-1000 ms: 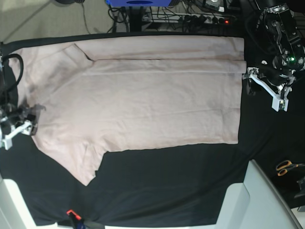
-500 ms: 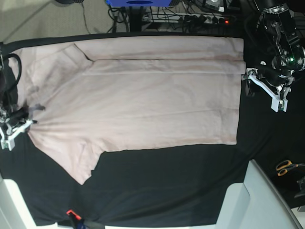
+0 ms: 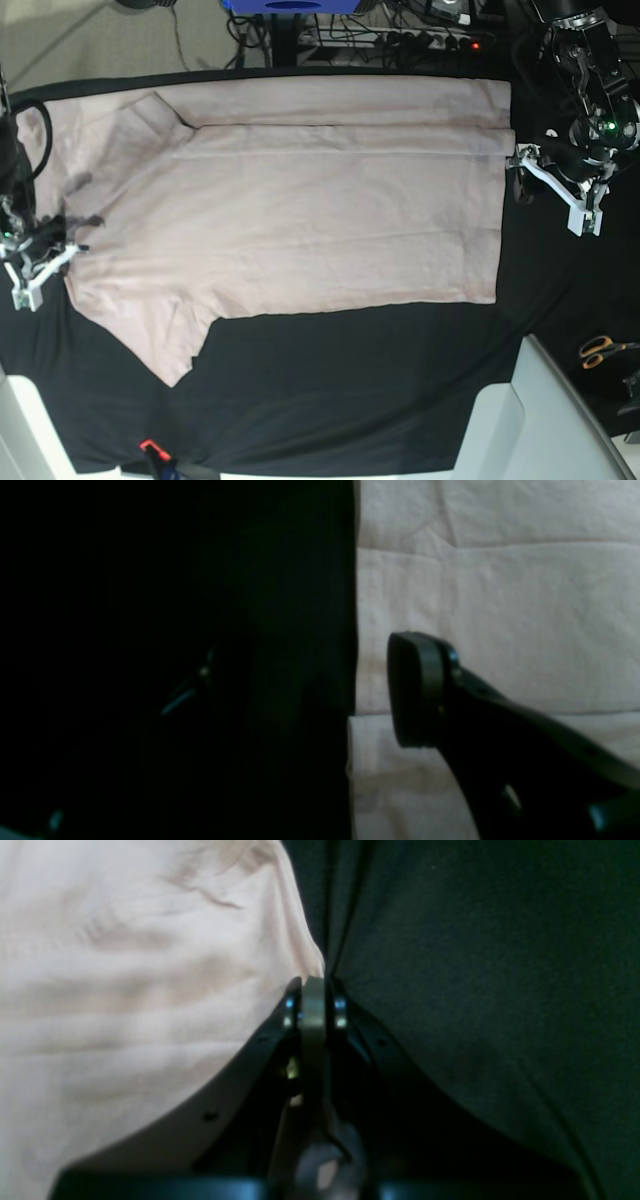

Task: Fold the T-shirt properly
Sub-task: 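Move the right gripper to the sleeve and the left gripper to the shirt's side edge, then pinch the shirt's side edge with both grippers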

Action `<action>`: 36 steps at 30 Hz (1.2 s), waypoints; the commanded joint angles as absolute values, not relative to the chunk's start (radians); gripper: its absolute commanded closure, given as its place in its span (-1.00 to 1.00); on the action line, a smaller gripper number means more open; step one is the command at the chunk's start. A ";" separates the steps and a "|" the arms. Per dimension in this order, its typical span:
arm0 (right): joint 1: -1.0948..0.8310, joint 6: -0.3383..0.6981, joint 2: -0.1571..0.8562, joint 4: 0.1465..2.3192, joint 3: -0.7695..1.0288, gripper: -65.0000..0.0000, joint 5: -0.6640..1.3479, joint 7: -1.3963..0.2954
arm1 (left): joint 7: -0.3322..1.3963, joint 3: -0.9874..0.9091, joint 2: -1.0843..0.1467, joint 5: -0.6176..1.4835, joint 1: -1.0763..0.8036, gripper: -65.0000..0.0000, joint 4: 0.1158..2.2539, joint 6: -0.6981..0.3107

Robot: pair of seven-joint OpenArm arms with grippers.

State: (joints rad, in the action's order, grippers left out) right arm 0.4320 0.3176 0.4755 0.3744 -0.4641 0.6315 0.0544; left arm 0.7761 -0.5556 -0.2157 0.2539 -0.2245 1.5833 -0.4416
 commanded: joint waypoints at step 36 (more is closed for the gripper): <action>-0.048 0.277 0.441 1.205 0.071 1.00 0.631 -0.467 | 0.760 -0.561 -0.228 0.262 -0.193 -0.26 1.512 -0.438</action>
State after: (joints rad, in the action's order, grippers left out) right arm -0.0647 0.2699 0.4198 1.1854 0.0635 0.6231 -0.4873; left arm 0.7753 -0.5552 -0.2127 0.2543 -0.1997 1.4975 -0.4412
